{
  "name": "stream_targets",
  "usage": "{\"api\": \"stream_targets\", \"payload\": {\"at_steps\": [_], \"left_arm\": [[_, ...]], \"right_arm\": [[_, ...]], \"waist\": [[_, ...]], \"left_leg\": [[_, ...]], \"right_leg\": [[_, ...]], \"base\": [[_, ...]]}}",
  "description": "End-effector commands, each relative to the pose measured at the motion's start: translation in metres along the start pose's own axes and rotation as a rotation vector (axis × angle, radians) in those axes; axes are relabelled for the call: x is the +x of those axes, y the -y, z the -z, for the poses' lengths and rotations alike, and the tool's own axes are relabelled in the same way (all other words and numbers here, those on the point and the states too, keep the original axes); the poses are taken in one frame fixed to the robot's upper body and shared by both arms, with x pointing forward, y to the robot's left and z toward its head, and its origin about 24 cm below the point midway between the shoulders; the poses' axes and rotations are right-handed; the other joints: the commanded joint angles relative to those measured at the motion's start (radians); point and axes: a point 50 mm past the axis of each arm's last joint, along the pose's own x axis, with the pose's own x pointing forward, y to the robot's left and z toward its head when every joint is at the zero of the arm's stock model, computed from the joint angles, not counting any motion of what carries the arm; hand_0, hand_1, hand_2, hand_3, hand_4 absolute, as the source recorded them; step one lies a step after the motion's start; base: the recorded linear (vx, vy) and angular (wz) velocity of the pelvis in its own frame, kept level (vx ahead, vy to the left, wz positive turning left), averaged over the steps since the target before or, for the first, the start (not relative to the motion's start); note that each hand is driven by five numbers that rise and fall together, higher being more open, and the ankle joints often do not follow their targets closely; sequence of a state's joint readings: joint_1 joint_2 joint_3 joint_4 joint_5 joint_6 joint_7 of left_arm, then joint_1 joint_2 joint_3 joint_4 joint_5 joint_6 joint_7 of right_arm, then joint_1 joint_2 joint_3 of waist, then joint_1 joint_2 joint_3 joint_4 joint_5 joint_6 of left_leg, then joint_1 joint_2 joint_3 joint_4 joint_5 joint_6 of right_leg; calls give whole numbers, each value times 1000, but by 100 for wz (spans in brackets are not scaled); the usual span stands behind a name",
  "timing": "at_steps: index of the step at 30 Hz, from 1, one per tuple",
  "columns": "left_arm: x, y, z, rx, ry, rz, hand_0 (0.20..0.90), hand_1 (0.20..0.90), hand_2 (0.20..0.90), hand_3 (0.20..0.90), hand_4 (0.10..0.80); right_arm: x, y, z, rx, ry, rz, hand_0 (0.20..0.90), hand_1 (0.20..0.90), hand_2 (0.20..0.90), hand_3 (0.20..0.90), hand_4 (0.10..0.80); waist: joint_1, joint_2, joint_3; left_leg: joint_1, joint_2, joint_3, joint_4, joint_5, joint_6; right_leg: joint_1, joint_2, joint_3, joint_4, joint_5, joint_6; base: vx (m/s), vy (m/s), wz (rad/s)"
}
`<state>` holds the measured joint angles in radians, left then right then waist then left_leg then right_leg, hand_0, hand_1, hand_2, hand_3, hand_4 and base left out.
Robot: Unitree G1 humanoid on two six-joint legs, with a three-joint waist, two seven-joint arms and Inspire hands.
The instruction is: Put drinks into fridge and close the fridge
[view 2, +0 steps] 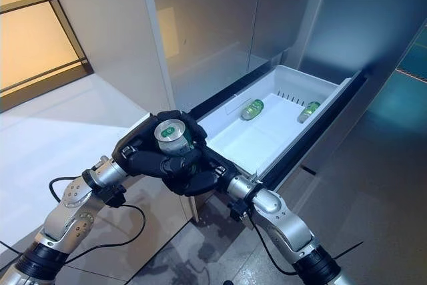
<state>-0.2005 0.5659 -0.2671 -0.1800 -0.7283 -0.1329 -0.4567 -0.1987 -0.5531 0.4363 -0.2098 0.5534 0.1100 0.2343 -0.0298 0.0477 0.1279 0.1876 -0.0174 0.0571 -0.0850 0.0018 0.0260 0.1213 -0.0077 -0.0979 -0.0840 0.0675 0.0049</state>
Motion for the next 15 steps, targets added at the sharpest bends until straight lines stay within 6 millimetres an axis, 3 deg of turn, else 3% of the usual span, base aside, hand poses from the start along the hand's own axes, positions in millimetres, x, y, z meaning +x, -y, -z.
{"api": "stream_targets", "payload": {"at_steps": [1, 15], "left_arm": [[29, 2, -70, 176, 355, 81, 900, 900, 900, 900, 800], [26, -13, -100, 287, 520, -90, 900, 900, 900, 900, 800]], "right_arm": [[13, 18, -113, -86, 539, 113, 300, 300, 300, 200, 100], [5, 68, -151, -351, 570, 486, 300, 300, 300, 200, 100]], "waist": [[11, -37, -70], [28, -53, -74]], "left_leg": [[-17, -41, -7, 15, -47, 13], [-17, -44, -27, 20, -54, 9]], "right_leg": [[5, 11, 39, 65, -100, 50], [11, 12, 28, 72, -109, 44]], "base": [[0, 0, 0], [5, -2, 1]]}}
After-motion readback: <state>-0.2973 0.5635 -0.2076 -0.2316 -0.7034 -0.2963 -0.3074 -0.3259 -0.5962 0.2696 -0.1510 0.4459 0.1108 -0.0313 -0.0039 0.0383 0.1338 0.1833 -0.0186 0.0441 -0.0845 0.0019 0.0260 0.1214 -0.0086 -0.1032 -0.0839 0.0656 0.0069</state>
